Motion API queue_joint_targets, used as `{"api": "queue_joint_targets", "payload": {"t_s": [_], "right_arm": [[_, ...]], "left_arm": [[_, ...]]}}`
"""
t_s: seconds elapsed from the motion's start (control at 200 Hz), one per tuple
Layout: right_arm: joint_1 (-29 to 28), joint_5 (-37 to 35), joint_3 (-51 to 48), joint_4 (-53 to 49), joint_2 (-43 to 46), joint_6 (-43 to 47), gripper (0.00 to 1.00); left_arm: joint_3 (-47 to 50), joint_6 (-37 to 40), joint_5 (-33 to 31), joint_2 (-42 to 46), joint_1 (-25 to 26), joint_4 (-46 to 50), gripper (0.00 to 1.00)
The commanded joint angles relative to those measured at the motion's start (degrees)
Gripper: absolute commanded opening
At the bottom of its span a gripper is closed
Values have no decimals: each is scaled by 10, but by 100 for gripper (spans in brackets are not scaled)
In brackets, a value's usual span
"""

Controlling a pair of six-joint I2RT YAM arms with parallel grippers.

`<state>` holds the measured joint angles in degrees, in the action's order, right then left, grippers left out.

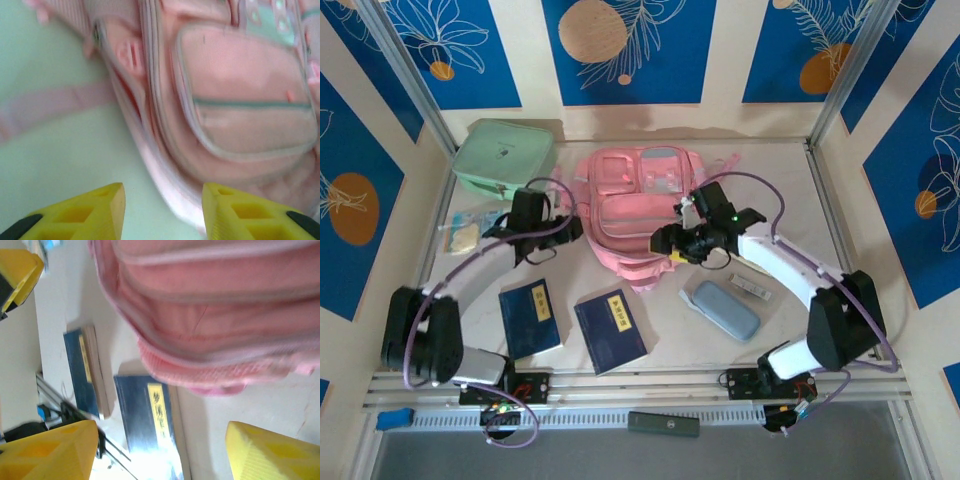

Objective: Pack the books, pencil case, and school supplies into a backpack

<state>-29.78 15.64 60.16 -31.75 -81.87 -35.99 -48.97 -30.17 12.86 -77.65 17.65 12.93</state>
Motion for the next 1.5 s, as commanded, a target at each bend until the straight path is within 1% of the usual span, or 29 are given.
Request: {"api": "queue_joint_targets", "payload": {"t_s": [0.0,0.055,0.16,0.27,0.33,0.445,0.53,0.635,0.785,0.895,0.965,1.035,1.09,1.246,1.376,1.496], "right_arm": [[-51,-15,-32,-34,27,-17,68],[-79,-27,-49,-31,37,-36,67],[-138,-50,-83,-14,53,-60,67],[-190,-86,-96,-9,38,-69,67],[-211,-102,-103,-5,23,-83,67],[-243,-95,-110,47,-14,-109,66],[-261,-109,-92,53,-54,-111,64],[-268,-104,-81,70,-92,-108,61],[-268,-105,-79,90,-121,-118,59],[-268,-103,-73,99,-139,-120,57],[-268,-95,-68,109,-142,-119,53],[-267,-88,-63,118,-147,-118,51],[-265,-86,-56,121,-155,-115,51],[-252,-68,-29,122,-166,-113,49],[-246,-89,-18,103,-156,-109,50],[-244,-69,-28,99,-154,-121,53]], "left_arm": [[43,-52,-40,81,64,120,47],[64,-71,-67,119,97,156,48],[97,-117,-97,179,154,214,50],[128,-170,-125,223,218,248,51],[149,-199,-133,239,252,247,51],[178,-247,-130,247,298,231,50],[198,-265,-118,241,325,197,50],[217,-290,-142,232,353,189,50],[264,-299,-116,235,356,93,49],[264,-287,-124,221,356,91,49],[267,-290,-127,210,355,85,49],[272,-289,-116,198,355,50,48],[274,-288,-122,192,355,35,47],[266,-275,-147,183,346,32,45],[265,-280,-189,192,339,49,44],[268,-286,-186,192,325,53,44]]}}
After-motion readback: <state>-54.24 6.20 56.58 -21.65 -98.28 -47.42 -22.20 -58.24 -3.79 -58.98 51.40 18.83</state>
